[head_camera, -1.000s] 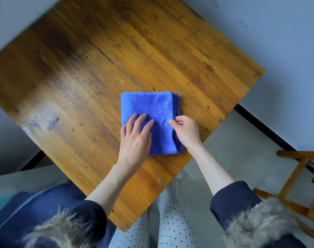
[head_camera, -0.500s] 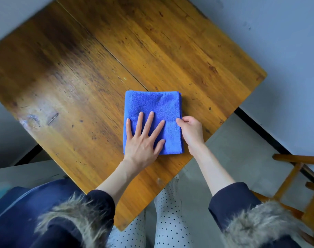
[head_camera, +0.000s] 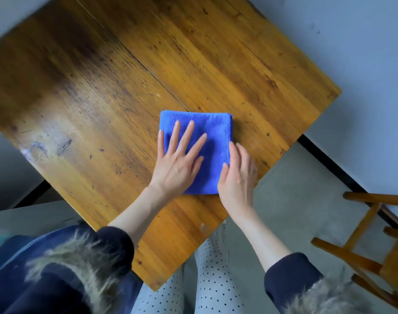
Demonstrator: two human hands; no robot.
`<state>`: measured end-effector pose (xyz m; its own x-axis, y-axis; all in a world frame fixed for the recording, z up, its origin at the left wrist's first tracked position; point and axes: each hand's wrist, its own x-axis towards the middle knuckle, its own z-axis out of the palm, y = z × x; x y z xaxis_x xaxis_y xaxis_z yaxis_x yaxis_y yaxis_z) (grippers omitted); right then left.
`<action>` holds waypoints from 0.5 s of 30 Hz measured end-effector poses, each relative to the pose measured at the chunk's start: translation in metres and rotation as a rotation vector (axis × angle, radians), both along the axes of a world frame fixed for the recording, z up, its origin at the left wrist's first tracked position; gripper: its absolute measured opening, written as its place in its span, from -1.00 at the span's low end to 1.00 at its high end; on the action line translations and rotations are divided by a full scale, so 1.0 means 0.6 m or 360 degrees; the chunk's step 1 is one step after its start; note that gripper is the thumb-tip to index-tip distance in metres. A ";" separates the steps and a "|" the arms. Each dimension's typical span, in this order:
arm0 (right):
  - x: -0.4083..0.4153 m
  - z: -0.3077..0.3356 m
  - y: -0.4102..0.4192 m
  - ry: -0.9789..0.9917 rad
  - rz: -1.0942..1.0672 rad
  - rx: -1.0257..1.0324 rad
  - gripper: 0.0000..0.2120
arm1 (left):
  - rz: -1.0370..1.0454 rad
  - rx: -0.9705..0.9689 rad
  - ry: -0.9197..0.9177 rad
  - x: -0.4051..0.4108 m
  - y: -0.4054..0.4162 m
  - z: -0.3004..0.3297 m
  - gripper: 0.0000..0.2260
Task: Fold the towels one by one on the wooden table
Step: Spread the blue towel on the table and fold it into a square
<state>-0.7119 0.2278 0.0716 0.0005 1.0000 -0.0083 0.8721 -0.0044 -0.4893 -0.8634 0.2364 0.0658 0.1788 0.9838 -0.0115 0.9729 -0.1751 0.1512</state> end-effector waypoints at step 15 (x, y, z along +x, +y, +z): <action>0.016 -0.017 0.047 -0.0126 0.0192 0.0093 -0.68 | 0.0288 -0.0087 -0.0594 -0.047 0.041 0.005 -0.58</action>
